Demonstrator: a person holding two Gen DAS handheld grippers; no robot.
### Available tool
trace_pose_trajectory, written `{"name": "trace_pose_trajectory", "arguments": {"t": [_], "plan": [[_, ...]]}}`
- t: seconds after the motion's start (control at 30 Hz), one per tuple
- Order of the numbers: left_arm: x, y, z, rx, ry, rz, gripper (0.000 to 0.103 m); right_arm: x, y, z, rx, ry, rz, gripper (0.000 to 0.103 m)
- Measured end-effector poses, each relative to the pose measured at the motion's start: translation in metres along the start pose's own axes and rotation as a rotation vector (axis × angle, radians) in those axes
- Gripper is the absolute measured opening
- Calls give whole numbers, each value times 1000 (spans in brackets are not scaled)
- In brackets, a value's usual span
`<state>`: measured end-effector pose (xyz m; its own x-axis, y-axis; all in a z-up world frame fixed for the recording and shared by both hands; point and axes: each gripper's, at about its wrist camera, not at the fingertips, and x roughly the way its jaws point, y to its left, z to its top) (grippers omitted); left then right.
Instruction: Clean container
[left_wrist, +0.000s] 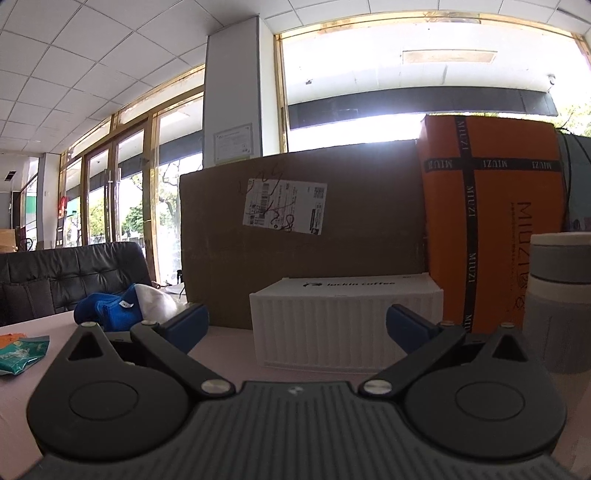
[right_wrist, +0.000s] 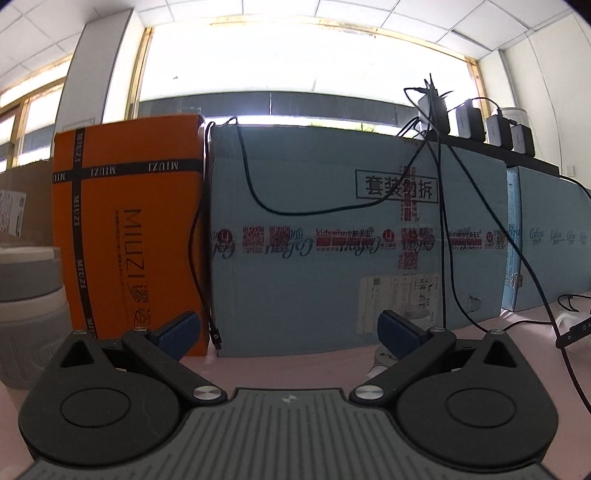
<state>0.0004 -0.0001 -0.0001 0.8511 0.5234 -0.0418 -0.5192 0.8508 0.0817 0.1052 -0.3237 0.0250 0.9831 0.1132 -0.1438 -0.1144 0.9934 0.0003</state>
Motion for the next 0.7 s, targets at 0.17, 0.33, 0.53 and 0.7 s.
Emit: {"name": "trace_pose_trajectory", "arguments": {"t": [0.17,0.33,0.53,0.7], "plan": [[4,-3,-1,23,21,-1,103,8,1,0,-15,33,0,103],[9,-7,-3,16,107,-46,103,-6,3,3,28,5,76,103],[2,-27,-3,50,168,25,103,-35,14,9,105,-18,294,103],[8,-36,1,106,242,71,103,-64,35,11,146,4,549,103]]}}
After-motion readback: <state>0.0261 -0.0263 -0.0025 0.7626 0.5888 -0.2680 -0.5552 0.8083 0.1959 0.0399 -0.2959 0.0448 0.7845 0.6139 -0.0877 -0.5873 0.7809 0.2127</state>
